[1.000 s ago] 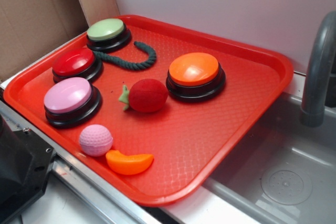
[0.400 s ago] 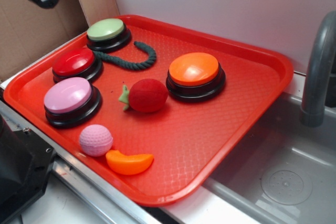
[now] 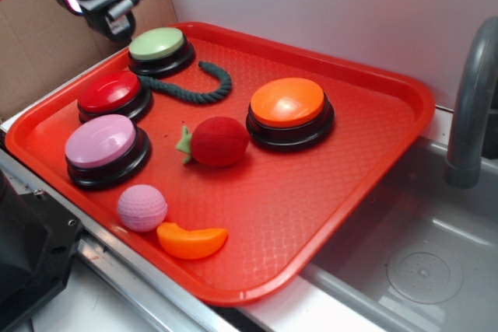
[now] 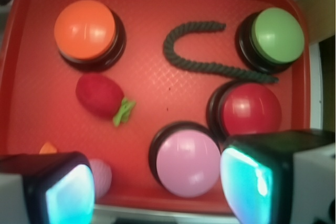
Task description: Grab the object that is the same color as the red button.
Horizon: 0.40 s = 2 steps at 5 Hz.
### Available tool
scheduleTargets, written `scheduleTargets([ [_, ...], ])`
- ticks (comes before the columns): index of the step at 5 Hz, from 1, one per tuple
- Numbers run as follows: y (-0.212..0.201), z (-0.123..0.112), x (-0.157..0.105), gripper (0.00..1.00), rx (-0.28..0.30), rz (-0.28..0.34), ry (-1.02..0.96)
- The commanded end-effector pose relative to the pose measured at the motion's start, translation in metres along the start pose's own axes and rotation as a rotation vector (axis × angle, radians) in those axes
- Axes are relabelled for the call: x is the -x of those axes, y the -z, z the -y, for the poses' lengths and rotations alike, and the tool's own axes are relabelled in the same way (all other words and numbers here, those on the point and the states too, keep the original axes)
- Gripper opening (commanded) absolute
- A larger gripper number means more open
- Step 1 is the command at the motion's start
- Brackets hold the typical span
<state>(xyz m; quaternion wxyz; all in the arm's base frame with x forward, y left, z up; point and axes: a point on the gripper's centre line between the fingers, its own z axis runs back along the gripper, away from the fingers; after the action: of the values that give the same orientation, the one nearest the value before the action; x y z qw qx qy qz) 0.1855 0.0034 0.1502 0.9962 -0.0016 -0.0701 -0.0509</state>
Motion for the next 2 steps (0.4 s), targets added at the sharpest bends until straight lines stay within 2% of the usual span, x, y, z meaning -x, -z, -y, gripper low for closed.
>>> scheduleTargets([
  [1,0.045,0.015,-0.019,1.00,0.002,-0.032,0.026],
  [2,0.068,0.025,-0.026,1.00,0.045,-0.018,0.042],
])
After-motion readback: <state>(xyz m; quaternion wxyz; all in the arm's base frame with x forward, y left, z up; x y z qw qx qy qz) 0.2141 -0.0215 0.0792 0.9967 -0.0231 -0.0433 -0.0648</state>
